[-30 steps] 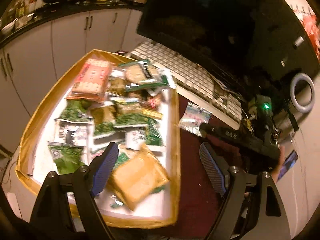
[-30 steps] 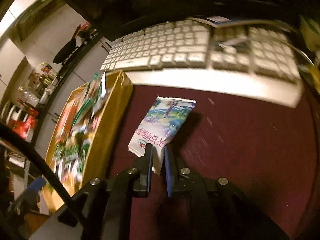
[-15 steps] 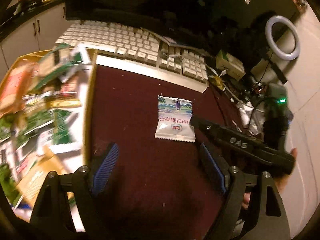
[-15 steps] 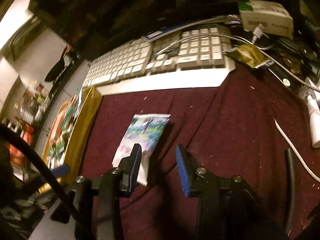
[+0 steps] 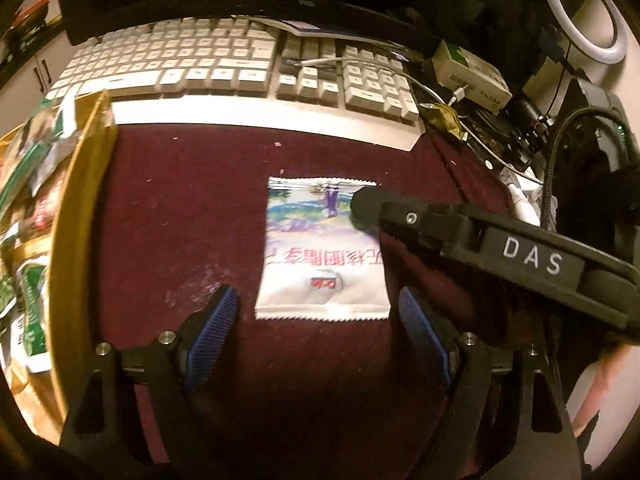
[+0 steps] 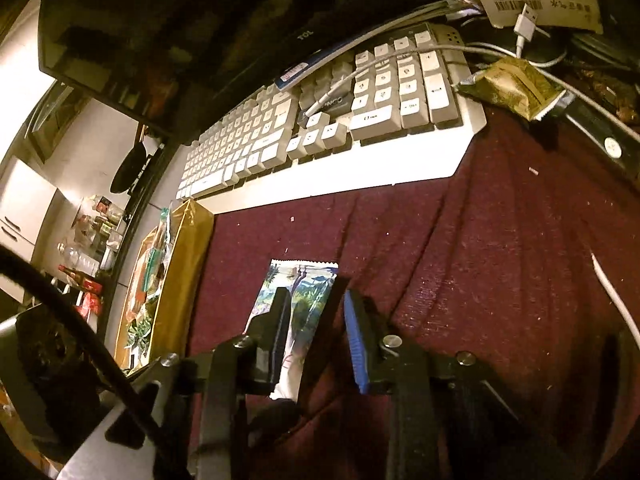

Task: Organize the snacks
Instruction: 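Carry the white sachet over the tray and open the right tool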

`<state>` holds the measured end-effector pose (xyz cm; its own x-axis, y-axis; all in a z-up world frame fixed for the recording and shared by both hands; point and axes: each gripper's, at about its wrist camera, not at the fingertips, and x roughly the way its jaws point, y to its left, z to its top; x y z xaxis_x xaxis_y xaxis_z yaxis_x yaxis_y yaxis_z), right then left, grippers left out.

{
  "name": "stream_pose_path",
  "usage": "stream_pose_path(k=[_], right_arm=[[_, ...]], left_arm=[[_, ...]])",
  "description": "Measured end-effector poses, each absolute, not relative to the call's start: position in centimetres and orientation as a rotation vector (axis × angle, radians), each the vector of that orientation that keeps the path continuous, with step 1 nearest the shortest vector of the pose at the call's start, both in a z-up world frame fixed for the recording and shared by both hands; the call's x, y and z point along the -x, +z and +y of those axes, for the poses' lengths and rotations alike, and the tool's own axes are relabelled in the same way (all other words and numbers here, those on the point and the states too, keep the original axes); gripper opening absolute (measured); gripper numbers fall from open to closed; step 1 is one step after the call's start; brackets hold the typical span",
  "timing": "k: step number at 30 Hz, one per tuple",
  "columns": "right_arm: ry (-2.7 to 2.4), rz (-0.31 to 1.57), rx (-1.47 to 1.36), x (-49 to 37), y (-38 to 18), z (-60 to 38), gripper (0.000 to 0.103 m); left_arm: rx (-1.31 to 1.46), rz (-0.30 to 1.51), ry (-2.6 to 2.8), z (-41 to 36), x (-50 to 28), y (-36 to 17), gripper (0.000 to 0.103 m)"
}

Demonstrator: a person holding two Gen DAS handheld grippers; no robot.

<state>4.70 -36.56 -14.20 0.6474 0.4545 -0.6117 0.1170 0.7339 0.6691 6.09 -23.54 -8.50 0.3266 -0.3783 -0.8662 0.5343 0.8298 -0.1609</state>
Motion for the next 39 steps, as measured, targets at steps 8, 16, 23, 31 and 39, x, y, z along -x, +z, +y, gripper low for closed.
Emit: stream_pose_path(k=[8, 16, 23, 31, 39], right_arm=[[0.234, 0.833, -0.673, -4.5, -13.5, -35.6, 0.013], [0.316, 0.789, -0.584, -4.1, -11.8, -32.9, 0.013], [0.373, 0.746, -0.551, -2.7, -9.3, -29.3, 0.013], [0.456, 0.691, -0.492, -2.9, -6.1, -24.8, 0.013], [0.576, 0.704, -0.464, -6.1, -5.3, -19.8, 0.013]], left_arm=[[-0.194, 1.029, -0.578, -23.6, -5.9, -8.4, 0.069], [-0.141, 0.983, -0.533, -21.0, -4.7, -7.2, 0.069], [-0.101, 0.889, -0.486, -17.6, -1.2, -3.9, 0.069], [-0.044, 0.812, -0.431, -12.7, 1.0, -0.7, 0.069], [0.008, 0.785, -0.326, -8.0, 0.1, 0.9, 0.069]])
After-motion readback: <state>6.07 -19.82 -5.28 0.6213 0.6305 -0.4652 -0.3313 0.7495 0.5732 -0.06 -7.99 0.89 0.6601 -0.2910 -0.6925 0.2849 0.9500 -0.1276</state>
